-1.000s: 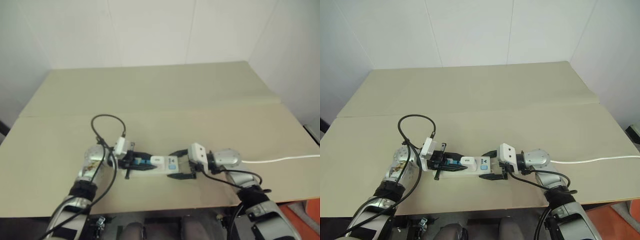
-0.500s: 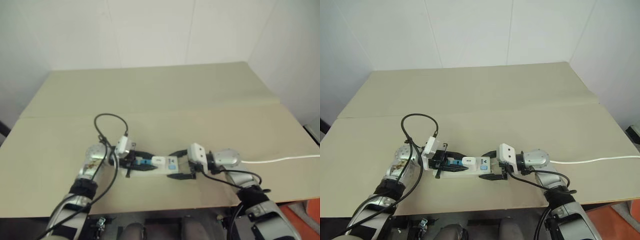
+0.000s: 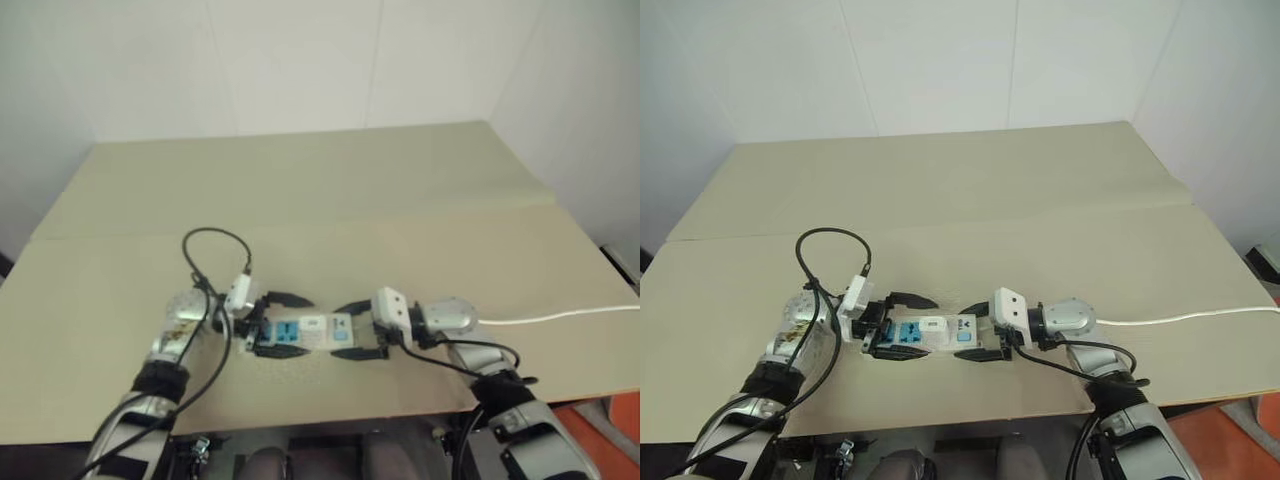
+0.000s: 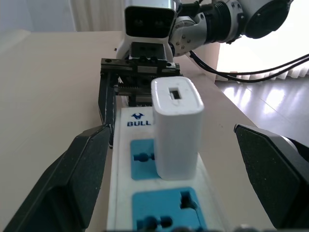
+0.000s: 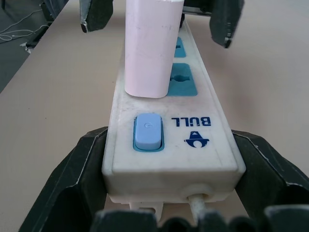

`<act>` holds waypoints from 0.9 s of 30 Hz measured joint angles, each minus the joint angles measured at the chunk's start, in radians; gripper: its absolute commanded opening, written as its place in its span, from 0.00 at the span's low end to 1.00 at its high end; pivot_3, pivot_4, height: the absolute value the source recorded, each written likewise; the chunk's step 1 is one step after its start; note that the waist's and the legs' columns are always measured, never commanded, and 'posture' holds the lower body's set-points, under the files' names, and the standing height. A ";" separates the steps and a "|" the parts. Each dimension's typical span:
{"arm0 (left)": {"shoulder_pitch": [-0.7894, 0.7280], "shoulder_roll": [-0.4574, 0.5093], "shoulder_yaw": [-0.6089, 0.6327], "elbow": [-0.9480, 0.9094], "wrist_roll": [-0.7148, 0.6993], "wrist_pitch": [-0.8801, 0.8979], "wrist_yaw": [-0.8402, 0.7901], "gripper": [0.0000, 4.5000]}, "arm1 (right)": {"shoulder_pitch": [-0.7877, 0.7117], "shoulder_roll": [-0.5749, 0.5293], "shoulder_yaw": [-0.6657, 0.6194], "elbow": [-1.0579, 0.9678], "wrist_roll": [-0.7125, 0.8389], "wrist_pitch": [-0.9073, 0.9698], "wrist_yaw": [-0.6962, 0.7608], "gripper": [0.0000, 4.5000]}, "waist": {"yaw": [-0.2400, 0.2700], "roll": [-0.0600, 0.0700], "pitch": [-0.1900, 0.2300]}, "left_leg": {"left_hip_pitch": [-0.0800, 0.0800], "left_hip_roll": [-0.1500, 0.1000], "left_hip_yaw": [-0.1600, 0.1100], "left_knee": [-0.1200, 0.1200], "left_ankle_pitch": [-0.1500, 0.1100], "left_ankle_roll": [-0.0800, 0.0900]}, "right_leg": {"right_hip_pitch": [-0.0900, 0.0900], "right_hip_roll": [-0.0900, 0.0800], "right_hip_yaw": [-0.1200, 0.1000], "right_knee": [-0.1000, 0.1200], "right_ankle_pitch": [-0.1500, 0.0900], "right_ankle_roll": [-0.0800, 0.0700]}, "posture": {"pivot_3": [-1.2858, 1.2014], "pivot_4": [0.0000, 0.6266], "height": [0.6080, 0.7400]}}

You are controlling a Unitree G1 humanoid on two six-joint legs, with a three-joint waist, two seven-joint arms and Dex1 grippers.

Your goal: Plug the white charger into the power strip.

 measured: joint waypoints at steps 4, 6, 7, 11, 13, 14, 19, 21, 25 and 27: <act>0.031 0.092 0.010 -0.053 -0.045 0.049 -0.003 1.00 | -0.004 0.000 0.005 -0.010 0.004 0.013 0.000 0.92 | -0.006 -0.004 0.003 | -0.001 0.001 0.000 -0.002 0.000 0.000 | -0.001 0.000 0.000 -0.001 0.000 0.000 | 0.52 0.24 1.00; 0.048 0.153 0.020 -0.068 -0.074 0.112 -0.002 1.00 | -0.004 -0.003 0.011 -0.008 -0.007 0.024 0.001 0.99 | -0.006 -0.006 0.008 | -0.003 0.000 0.000 -0.003 0.000 0.000 | -0.004 0.000 0.000 -0.002 0.000 0.000 | 0.52 0.24 1.00; 0.059 0.174 0.032 -0.069 -0.084 0.135 -0.002 1.00 | -0.003 -0.005 0.009 -0.009 -0.003 0.027 0.004 0.99 | -0.006 -0.006 0.011 | -0.005 0.000 0.000 -0.003 0.000 0.000 | -0.007 -0.001 0.000 -0.002 0.000 0.000 | 0.52 0.24 1.00; 0.068 0.210 0.102 -0.069 -0.105 0.183 -0.001 1.00 | -0.017 -0.014 0.006 -0.017 -0.001 0.024 0.020 0.99 | 0.000 -0.009 0.013 | -0.022 0.000 -0.001 0.004 0.002 -0.004 | -0.025 -0.001 -0.002 0.004 0.000 -0.001 | 0.52 0.24 1.00; 0.068 0.220 0.133 -0.068 -0.114 0.197 -0.001 1.00 | -0.020 -0.013 0.002 -0.016 0.000 0.002 0.020 0.99 | -0.001 -0.010 0.013 | -0.031 -0.001 0.000 0.006 0.004 -0.007 | -0.034 -0.002 -0.002 0.006 0.001 -0.001 | 0.52 0.24 1.00; 0.068 0.227 0.147 -0.068 -0.115 0.200 0.000 1.00 | -0.020 -0.013 0.002 -0.013 0.003 -0.006 0.020 0.99 | -0.001 -0.010 0.014 | -0.034 -0.001 0.000 0.006 0.007 -0.012 | -0.037 -0.002 -0.002 0.006 0.001 -0.001 | 0.52 0.24 1.00; 0.095 0.258 0.222 -0.095 -0.138 0.245 0.004 1.00 | -0.023 -0.090 -0.027 -0.013 0.048 0.003 0.082 0.99 | 0.010 -0.010 0.020 | -0.036 -0.002 0.000 0.006 0.004 -0.007 | -0.037 -0.005 -0.002 0.006 0.001 -0.001 | 0.52 0.24 1.00; 0.112 0.271 0.250 -0.108 -0.144 0.265 0.007 1.00 | -0.023 -0.142 -0.061 -0.031 0.065 0.015 0.106 0.99 | 0.016 -0.010 0.023 | -0.036 -0.002 0.000 0.006 0.004 -0.007 | -0.038 -0.005 -0.003 0.005 0.001 -0.001 | 0.52 0.24 1.00; 0.147 0.290 0.282 -0.154 -0.161 0.290 0.006 1.00 | -0.031 -0.238 -0.117 -0.132 0.126 0.052 0.160 0.99 | 0.019 -0.011 0.026 | -0.038 -0.002 0.000 0.006 0.005 -0.009 | -0.039 -0.005 -0.004 0.004 0.001 -0.001 | 0.52 0.24 1.00; 0.169 0.309 0.287 -0.171 -0.163 0.291 0.005 1.00 | -0.034 -0.286 -0.141 -0.165 0.136 0.063 0.175 0.99 | 0.019 -0.011 0.027 | -0.038 -0.002 0.000 0.006 0.005 -0.008 | -0.039 -0.005 -0.004 0.004 0.001 -0.001 | 0.52 0.24 1.00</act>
